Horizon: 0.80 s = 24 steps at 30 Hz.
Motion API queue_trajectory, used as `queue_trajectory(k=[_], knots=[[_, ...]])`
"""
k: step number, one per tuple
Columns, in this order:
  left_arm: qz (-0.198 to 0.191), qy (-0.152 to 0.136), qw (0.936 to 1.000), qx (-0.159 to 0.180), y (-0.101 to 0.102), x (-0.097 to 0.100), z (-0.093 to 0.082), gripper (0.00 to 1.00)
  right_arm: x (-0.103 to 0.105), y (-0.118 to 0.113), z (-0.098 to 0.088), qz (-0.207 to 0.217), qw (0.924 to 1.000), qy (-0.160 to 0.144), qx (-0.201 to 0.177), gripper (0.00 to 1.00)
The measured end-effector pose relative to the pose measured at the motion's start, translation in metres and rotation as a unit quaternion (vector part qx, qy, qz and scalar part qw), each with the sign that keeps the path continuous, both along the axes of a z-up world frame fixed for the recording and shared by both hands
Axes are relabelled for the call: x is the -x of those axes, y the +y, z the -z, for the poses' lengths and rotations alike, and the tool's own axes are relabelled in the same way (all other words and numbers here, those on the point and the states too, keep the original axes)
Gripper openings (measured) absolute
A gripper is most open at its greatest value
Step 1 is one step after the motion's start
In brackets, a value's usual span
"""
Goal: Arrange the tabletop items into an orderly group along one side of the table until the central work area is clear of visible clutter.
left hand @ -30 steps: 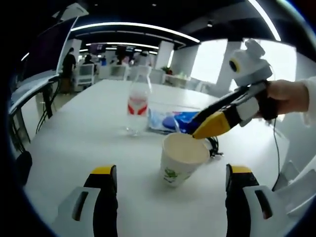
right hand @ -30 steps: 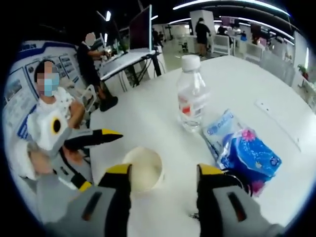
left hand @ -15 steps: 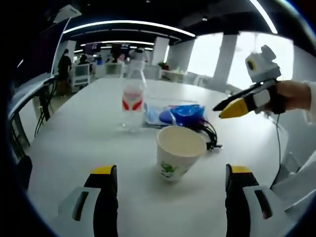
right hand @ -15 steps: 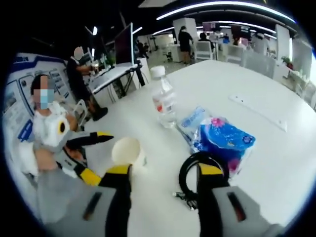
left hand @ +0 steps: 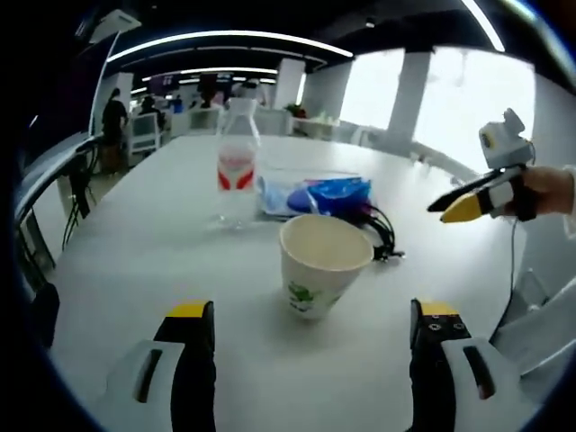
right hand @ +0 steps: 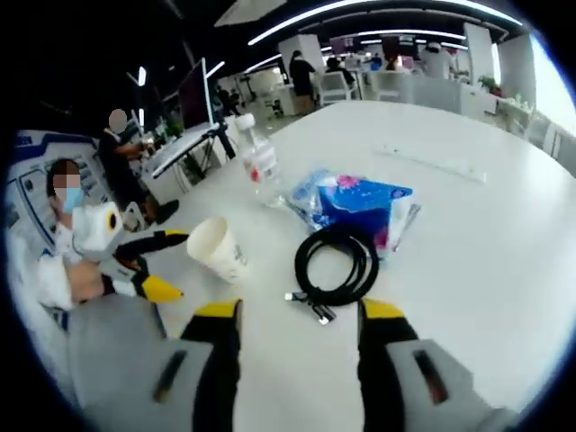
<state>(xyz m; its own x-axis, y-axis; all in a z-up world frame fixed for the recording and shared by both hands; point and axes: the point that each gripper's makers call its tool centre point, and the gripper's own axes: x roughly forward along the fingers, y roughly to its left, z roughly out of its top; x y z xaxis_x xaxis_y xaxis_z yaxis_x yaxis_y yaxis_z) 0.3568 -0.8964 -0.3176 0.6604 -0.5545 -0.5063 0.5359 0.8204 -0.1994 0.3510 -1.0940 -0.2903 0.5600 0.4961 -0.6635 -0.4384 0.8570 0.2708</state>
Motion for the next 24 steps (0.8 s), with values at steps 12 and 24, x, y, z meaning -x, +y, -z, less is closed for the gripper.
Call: queue_trajectory(k=[12,24], knots=[[0.006,0.001,1.0,-0.007,-0.001,0.002,0.002,0.85,0.021,-0.02,0.013,0.024,0.9996,0.017,0.0,0.48],[0.0,-0.002,1.0,-0.004,0.001,0.001,0.0,0.84,0.021,-0.01,0.015,0.02,0.9996,0.019,-0.004,0.47]])
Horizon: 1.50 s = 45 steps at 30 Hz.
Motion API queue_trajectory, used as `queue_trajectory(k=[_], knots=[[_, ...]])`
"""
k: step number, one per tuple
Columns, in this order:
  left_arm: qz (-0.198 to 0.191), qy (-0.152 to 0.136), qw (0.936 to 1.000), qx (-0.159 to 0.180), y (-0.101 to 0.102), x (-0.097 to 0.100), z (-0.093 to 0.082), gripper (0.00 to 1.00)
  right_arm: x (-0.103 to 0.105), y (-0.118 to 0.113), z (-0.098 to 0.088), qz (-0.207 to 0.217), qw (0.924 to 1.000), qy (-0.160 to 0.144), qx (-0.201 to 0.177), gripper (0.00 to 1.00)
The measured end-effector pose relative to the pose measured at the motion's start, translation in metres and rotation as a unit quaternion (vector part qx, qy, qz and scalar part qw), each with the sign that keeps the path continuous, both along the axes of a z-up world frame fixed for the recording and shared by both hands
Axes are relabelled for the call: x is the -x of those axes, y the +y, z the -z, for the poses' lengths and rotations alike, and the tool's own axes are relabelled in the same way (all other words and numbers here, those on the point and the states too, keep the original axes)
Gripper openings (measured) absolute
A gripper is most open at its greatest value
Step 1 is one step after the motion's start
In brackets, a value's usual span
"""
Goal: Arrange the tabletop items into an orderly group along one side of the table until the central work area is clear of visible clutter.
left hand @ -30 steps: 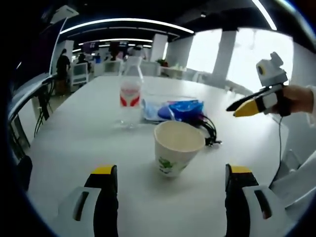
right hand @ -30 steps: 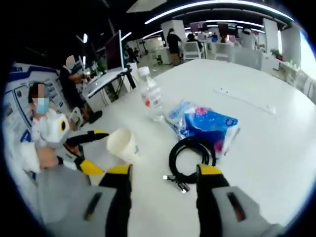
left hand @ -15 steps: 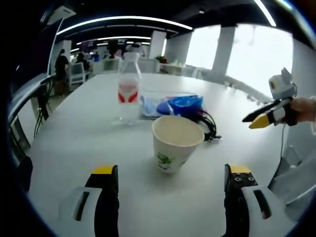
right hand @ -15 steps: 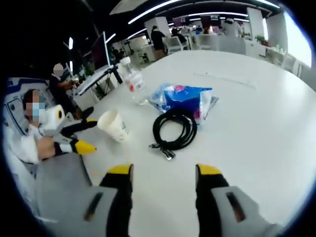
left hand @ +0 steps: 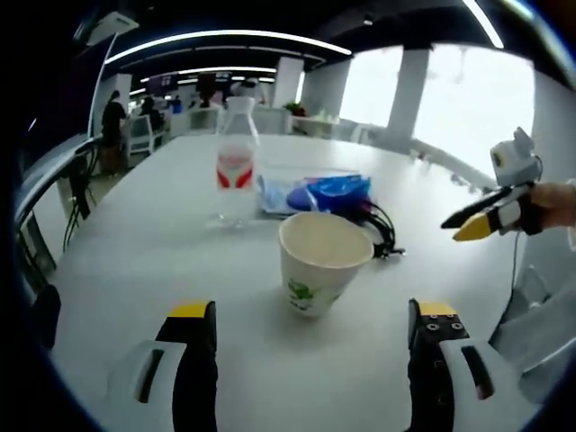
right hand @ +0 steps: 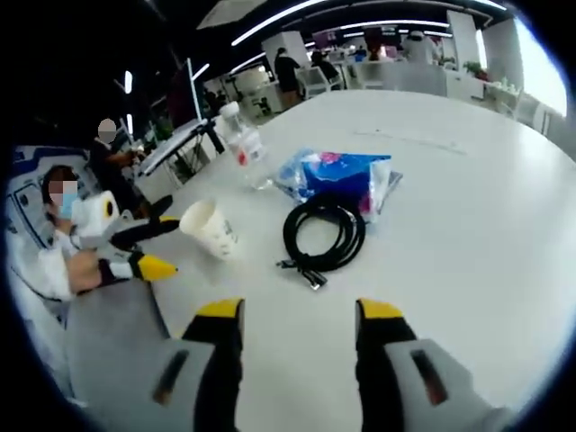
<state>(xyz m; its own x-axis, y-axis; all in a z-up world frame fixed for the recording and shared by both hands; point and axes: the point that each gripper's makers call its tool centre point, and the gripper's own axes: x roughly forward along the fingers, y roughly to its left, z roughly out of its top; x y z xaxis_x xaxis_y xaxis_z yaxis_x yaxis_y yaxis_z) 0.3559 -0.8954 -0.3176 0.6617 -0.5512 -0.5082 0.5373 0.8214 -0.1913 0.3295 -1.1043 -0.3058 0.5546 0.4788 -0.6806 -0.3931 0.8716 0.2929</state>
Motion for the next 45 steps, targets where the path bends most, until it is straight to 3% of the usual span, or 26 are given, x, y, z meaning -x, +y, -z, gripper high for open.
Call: queue_trajectory(k=[20,28,34,45], knots=[[-0.004,-0.003,1.0,0.008,0.0,-0.002,-0.002,0.84,-0.007,-0.006,0.005,0.008,0.9999,0.006,0.009,0.45],[-0.002,0.001,1.0,0.006,-0.001,-0.001,0.001,0.83,-0.03,-0.006,0.013,0.018,0.9998,0.009,0.007,0.44],[-0.007,0.007,0.9999,0.006,0.001,-0.001,0.003,0.82,-0.056,-0.007,0.02,0.053,0.9982,0.022,-0.015,0.44],[-0.027,0.005,0.9996,0.013,0.008,-0.006,0.001,0.82,-0.095,-0.003,0.035,0.06,0.9978,0.027,0.011,0.48]])
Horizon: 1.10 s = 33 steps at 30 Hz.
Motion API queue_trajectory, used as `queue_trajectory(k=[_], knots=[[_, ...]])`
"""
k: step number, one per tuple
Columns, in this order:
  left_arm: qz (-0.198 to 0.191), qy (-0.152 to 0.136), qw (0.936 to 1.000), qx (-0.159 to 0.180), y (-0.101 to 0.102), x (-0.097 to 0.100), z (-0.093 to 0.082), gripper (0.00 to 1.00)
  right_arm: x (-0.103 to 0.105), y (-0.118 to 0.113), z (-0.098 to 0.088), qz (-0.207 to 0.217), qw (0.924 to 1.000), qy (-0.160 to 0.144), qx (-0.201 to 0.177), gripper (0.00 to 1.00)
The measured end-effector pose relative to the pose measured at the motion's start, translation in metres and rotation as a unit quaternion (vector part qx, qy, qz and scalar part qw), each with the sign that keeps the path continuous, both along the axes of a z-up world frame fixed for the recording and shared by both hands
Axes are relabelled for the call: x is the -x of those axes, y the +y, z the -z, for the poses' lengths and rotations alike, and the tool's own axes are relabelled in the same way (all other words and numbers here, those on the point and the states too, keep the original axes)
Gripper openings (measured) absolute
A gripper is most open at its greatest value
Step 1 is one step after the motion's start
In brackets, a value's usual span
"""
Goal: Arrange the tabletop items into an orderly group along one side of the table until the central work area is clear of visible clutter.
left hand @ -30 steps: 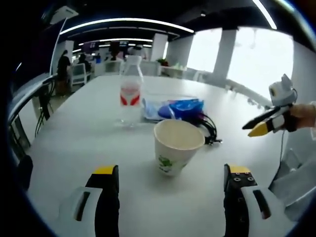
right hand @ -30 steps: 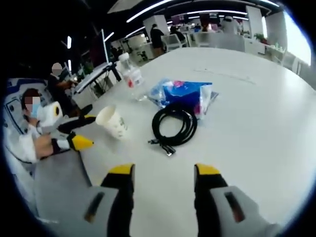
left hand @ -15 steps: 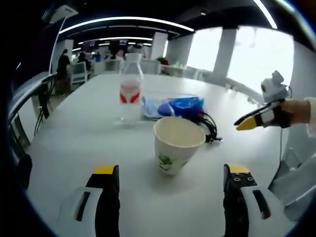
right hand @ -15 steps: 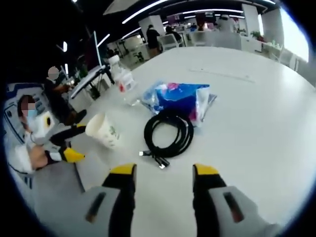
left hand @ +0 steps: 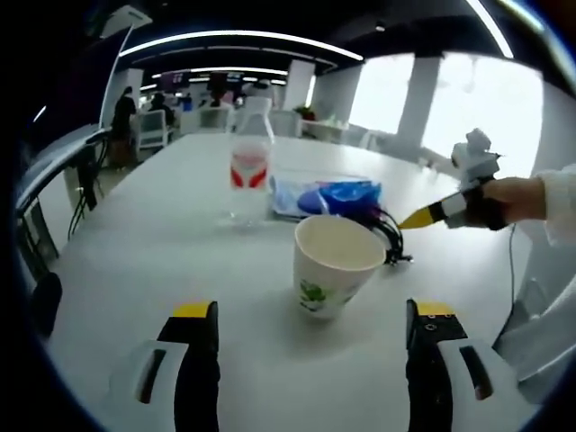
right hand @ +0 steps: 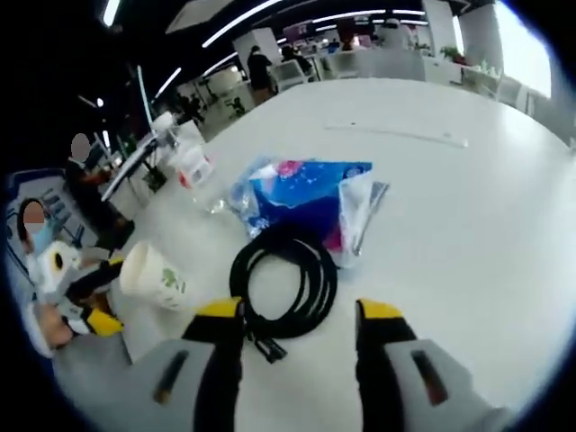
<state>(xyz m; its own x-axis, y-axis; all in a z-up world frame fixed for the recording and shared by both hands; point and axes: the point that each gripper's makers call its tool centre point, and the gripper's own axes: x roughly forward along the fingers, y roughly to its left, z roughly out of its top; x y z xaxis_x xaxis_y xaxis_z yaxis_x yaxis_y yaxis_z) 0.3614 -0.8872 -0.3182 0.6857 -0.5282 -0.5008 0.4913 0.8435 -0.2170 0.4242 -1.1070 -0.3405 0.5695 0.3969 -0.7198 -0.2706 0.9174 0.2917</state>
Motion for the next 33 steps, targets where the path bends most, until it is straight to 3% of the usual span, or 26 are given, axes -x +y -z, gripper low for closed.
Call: queue_trajectory(k=[8,18,23,26,28,29,31,33], knots=[[-0.007,0.008,0.9999,0.001,0.003,-0.001,0.005,0.81,-0.016,0.006,0.012,-0.01,0.9996,0.001,0.025,0.46],[-0.021,0.011,0.9997,0.006,0.01,-0.003,0.006,0.8,-0.019,0.001,0.028,-0.004,0.9983,0.008,0.057,0.4],[-0.024,0.013,0.9996,0.007,0.011,-0.003,0.006,0.8,-0.023,-0.007,0.03,-0.002,0.9967,0.001,0.081,0.26],[-0.025,0.014,0.9996,0.007,0.011,-0.003,0.006,0.79,-0.023,-0.003,0.03,-0.002,0.9977,0.009,0.067,0.17],[-0.026,0.014,0.9995,0.007,0.011,-0.003,0.006,0.79,-0.022,-0.006,0.029,-0.026,0.9949,0.003,0.097,0.11],[-0.027,0.014,0.9995,0.008,0.012,-0.003,0.006,0.79,-0.023,-0.005,0.029,-0.023,0.9955,0.001,0.091,0.08],[-0.029,0.014,0.9994,0.009,0.013,-0.004,0.006,0.78,-0.02,-0.004,0.029,0.039,0.9982,0.032,0.034,0.04],[-0.032,0.013,0.9993,0.01,0.014,-0.004,0.005,0.78,-0.02,-0.007,0.031,0.028,0.9983,0.027,0.044,0.03]])
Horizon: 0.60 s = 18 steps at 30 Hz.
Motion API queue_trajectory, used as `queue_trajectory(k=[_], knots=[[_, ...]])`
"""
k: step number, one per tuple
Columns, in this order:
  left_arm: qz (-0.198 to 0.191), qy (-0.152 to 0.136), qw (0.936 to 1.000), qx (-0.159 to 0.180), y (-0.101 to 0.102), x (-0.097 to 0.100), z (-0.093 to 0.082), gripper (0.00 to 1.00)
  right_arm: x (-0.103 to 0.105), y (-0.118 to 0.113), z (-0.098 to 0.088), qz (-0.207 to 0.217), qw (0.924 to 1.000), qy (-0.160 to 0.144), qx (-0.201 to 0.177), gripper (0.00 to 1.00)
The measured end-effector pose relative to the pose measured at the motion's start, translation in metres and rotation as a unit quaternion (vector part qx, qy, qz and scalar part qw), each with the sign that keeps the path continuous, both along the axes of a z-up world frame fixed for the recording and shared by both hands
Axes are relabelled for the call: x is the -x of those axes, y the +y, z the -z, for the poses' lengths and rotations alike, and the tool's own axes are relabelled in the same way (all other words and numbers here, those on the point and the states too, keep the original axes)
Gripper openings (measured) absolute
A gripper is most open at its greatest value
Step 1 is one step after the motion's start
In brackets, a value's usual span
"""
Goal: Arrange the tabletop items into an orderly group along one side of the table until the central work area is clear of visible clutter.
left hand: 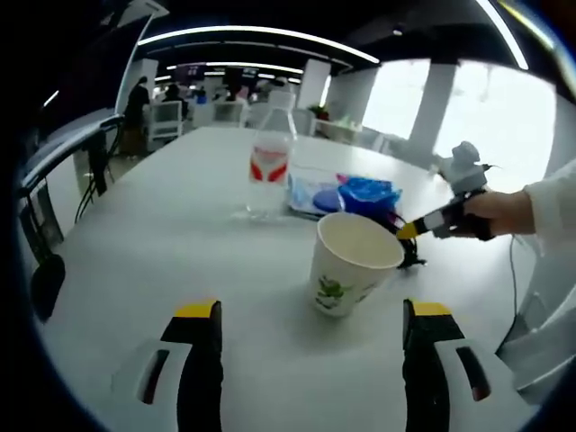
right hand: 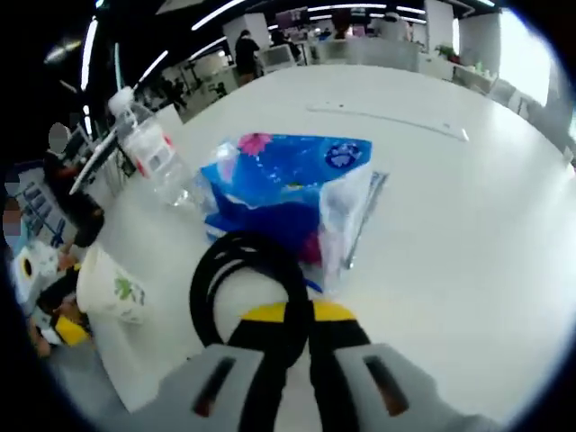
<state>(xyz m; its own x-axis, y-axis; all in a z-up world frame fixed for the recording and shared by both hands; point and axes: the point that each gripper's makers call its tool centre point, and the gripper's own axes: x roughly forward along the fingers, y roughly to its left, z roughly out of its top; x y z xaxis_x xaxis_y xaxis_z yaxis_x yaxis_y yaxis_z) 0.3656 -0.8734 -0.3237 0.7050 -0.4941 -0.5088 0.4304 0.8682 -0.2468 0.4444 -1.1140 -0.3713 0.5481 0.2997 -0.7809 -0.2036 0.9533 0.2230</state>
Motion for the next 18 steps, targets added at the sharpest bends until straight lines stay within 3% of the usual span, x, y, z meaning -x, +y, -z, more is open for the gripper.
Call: queue_trajectory(k=[2,18], knots=[[-0.003,0.0,1.0,0.002,0.001,0.0,0.0,0.78,0.004,0.003,-0.001,-0.014,0.9999,-0.003,0.004,0.02],[0.004,0.002,1.0,0.005,-0.003,0.001,-0.001,0.78,0.036,-0.004,-0.036,0.035,0.9957,-0.016,-0.084,0.0]])
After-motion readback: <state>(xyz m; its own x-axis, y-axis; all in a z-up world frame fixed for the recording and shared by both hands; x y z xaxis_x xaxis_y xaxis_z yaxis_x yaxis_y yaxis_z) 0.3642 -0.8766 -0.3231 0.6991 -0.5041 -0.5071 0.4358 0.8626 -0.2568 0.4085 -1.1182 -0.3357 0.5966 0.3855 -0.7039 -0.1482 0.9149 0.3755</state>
